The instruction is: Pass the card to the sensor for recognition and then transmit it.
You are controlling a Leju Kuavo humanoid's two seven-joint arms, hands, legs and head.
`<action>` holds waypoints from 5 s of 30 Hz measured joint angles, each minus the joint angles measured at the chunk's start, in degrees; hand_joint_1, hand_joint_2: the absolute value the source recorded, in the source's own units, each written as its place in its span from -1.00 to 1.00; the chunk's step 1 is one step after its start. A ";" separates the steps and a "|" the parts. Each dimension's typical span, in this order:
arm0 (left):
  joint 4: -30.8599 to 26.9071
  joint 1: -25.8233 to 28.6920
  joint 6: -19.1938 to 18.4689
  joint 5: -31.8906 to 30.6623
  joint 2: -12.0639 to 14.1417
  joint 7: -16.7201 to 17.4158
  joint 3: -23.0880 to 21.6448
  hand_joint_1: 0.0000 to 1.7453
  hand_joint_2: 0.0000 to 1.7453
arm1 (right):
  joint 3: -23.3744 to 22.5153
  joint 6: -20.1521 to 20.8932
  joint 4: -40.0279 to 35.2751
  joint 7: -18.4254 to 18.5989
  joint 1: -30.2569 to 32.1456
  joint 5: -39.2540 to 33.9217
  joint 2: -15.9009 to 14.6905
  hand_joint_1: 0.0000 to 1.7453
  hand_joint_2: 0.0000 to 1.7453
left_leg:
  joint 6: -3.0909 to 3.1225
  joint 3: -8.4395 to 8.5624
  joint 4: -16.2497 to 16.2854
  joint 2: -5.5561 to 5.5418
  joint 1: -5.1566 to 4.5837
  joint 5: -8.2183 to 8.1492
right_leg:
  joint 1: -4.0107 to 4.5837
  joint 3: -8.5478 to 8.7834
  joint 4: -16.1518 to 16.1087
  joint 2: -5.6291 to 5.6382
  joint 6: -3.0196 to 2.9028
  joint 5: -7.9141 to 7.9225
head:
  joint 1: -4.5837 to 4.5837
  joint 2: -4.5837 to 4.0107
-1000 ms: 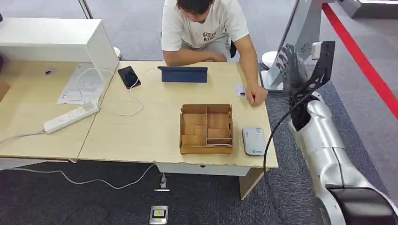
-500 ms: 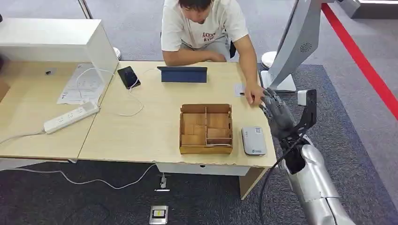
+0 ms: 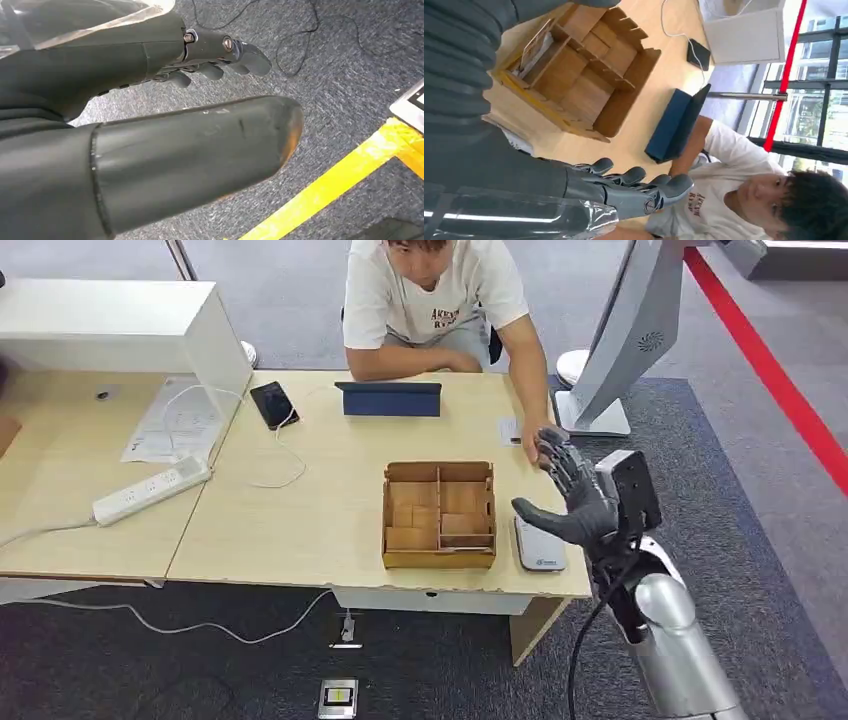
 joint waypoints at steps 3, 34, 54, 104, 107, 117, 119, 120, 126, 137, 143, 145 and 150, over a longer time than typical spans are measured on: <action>0.00 -0.01 0.13 -0.15 0.00 -0.28 0.00 -1.00 -1.00 | 0.74 -0.74 -1.05 -1.03 0.46 2.49 -0.31 -1.00 1.00 | 0.00 0.02 0.00 0.00 0.00 0.00 | 0.00 0.02 0.00 0.00 0.00 0.00 | -0.02 0.00; 0.00 -0.07 0.90 -0.28 -0.35 0.41 0.13 -1.00 -1.00 | 7.08 -10.60 -3.89 4.30 2.75 21.83 -1.23 -1.00 1.00 | 0.00 0.00 -0.01 0.00 0.00 0.00 | 0.00 0.02 0.00 0.00 -0.01 0.00 | 0.00 0.00; 0.00 -0.01 0.98 -0.33 -0.70 0.63 0.22 -1.00 -1.00 | 15.45 -16.78 -3.96 11.21 3.82 44.83 -1.71 -1.00 1.00 | 0.00 0.00 -0.02 0.00 0.00 0.00 | 0.00 0.01 0.00 0.00 -0.01 0.00 | 0.00 0.00; 0.00 -0.06 -0.04 -0.66 -0.57 0.37 0.22 -1.00 -1.00 | 18.51 -13.29 -2.71 14.36 2.36 53.16 -2.34 -1.00 1.00 | 0.00 -0.01 -0.02 0.00 0.00 0.00 | 0.00 0.01 0.00 0.00 -0.01 0.00 | 0.00 0.00; 0.00 -0.06 -0.06 -0.66 -0.57 0.33 0.22 -1.00 -1.00 | 18.75 -13.97 -2.23 13.77 2.34 54.58 -2.32 -1.00 1.00 | 0.00 -0.01 -0.02 0.00 0.00 0.00 | 0.00 0.01 0.00 0.00 -0.01 0.00 | -0.02 0.00; 0.00 -0.06 -0.04 -0.68 -0.57 0.11 0.22 -1.00 -1.00 | 19.58 -15.30 0.72 12.46 1.81 56.94 -2.08 -1.00 1.00 | 0.00 -0.01 -0.02 0.00 0.00 0.00 | 0.00 0.01 0.00 0.00 -0.01 0.00 | -0.02 0.00; 0.00 -0.08 -0.04 -0.70 -0.57 0.11 0.22 -1.00 -1.00 | 19.72 -15.37 1.14 12.44 1.81 57.31 -2.06 -1.00 1.00 | 0.00 -0.01 -0.02 0.00 0.00 0.00 | 0.00 0.01 0.00 0.00 -0.01 0.00 | 0.00 0.00; 0.00 -0.07 -0.04 -0.68 -0.57 0.11 0.22 -1.00 -1.00 | 19.78 -15.39 1.40 12.44 1.81 57.47 -2.03 -1.00 1.00 | 0.00 -0.01 -0.02 0.00 0.00 0.00 | 0.00 0.00 0.00 0.00 -0.01 0.00 | -0.02 0.00; 0.00 -0.07 -0.04 -0.68 -0.57 0.11 0.22 -1.00 -1.00 | 19.82 -15.45 2.51 12.44 1.81 57.62 -1.86 -1.00 1.00 | 0.00 -0.01 -0.02 0.00 0.00 0.00 | 0.00 0.01 0.00 0.00 -0.02 0.00 | 0.00 0.00; 0.02 -0.07 -0.04 -0.68 -0.57 0.11 0.20 -1.00 -1.00 | 19.89 -15.45 3.21 12.44 1.81 57.64 -1.77 -1.00 1.00 | 0.00 0.00 -0.02 0.00 0.00 0.00 | 0.00 0.01 0.00 0.00 -0.01 0.00 | -0.02 0.00; 0.00 -0.07 -0.02 -0.70 -0.57 0.11 0.22 -1.00 -1.00 | 19.91 -15.45 3.37 12.44 1.81 57.64 -1.75 -1.00 1.00 | 0.00 -0.01 -0.02 0.00 0.00 0.00 | 0.00 0.01 0.00 0.00 -0.02 0.00 | 0.00 0.00; 0.00 -0.07 -0.02 -0.68 -0.57 0.11 0.22 -1.00 -1.00 | 19.98 -15.37 3.37 12.44 1.81 57.71 -1.68 -1.00 1.00 | 0.00 -0.01 -0.02 0.00 0.00 0.00 | 0.00 0.00 0.00 0.00 -0.02 0.00 | -0.02 0.00; 0.02 -0.07 -0.02 -0.68 -0.55 0.17 0.22 -1.00 -1.00 | 20.26 -14.82 3.37 12.70 1.82 57.97 -1.66 -1.00 1.00 | 0.00 0.00 -0.02 0.00 0.00 0.00 | 0.00 0.00 0.00 0.00 -0.02 0.00 | -0.02 0.00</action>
